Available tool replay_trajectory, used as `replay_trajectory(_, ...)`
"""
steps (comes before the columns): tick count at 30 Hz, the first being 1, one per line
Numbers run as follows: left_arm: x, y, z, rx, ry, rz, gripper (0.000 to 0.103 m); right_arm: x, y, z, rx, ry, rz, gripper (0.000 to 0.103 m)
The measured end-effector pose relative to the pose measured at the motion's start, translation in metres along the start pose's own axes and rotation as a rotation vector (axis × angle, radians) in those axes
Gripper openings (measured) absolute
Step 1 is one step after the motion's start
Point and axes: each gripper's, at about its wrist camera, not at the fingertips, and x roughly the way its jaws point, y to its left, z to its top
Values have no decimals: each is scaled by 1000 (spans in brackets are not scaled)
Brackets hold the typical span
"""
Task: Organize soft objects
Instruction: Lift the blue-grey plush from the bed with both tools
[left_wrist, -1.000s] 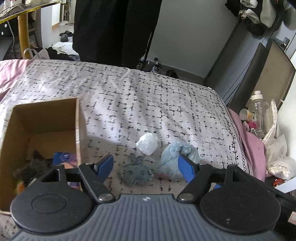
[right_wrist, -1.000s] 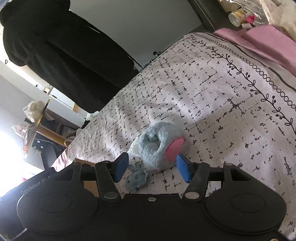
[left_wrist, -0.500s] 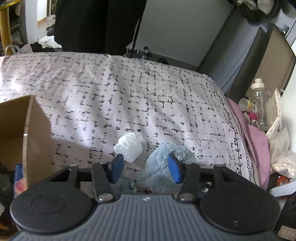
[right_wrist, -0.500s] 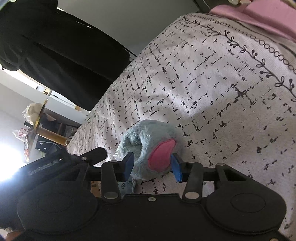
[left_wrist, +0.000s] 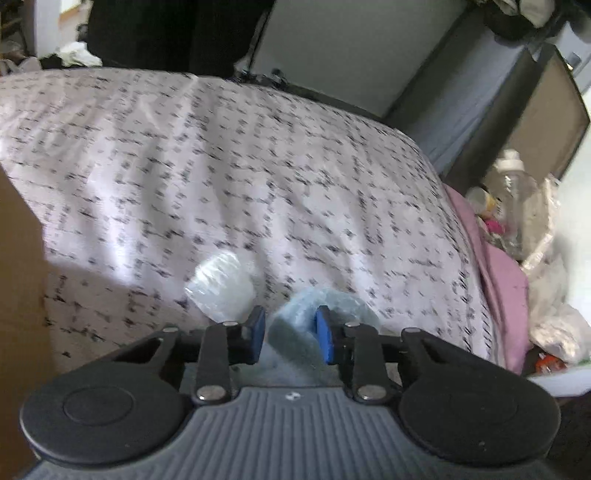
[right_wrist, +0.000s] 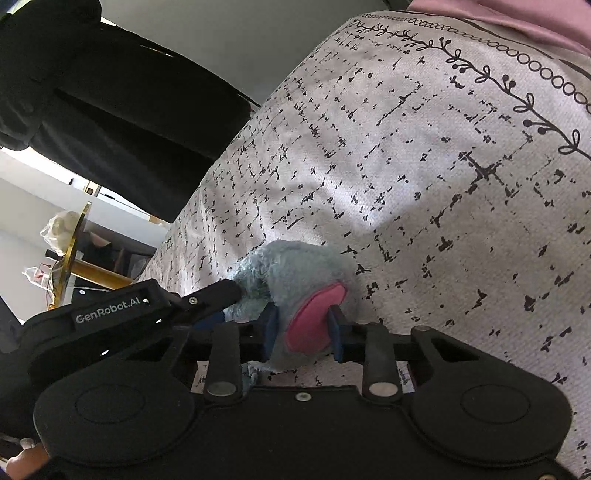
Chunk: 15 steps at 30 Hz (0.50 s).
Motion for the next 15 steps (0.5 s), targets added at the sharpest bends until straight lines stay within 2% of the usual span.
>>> replay_trajectory(2, 4, -1, -5, 8, 22, 0, 26, 0, 0, -1, -8, 2, -5, 24)
replay_trajectory(6, 2, 4, -10, -33, 10, 0, 20, -5, 8, -4, -48, -2, -16, 20)
replay_trajectory(15, -47, -5, -16, 11, -48, -19, 18, -36, 33, -11, -89, -35, -9, 19)
